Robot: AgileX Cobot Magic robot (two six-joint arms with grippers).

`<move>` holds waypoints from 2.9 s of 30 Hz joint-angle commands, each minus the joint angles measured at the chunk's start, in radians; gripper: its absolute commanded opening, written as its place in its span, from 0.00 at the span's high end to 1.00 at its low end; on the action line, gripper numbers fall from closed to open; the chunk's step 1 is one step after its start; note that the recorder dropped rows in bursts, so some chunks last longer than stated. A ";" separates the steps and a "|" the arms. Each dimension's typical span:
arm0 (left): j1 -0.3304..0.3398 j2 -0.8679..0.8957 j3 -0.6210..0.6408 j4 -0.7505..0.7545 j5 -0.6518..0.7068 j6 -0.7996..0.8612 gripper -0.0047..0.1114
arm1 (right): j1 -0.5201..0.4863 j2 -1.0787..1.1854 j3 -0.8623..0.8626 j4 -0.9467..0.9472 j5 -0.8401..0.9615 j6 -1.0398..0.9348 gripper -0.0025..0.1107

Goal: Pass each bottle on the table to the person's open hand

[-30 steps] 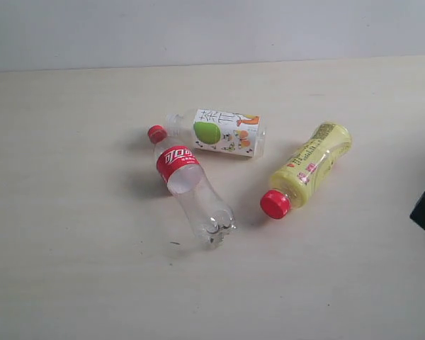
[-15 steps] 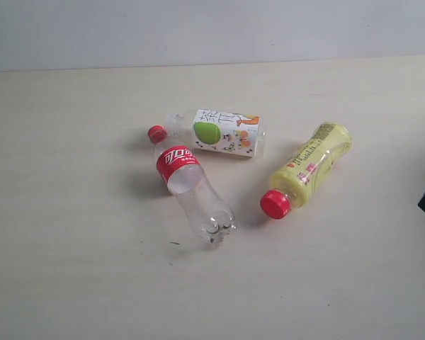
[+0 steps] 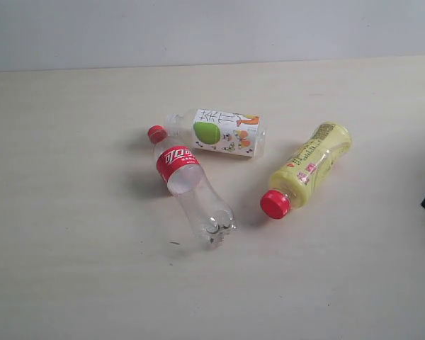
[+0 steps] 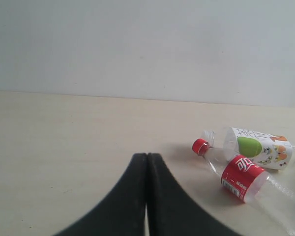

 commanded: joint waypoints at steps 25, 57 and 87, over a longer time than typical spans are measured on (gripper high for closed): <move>-0.006 -0.006 0.003 -0.003 -0.002 0.001 0.96 | -0.001 -0.107 0.004 -1.123 -0.395 1.421 0.98; -0.006 -0.006 0.003 -0.003 -0.002 0.001 0.96 | -0.001 -0.107 0.021 -1.295 -0.526 1.583 0.98; -0.006 -0.006 0.003 -0.003 -0.002 0.001 0.96 | -0.001 0.384 -0.153 -1.959 -0.690 2.105 0.98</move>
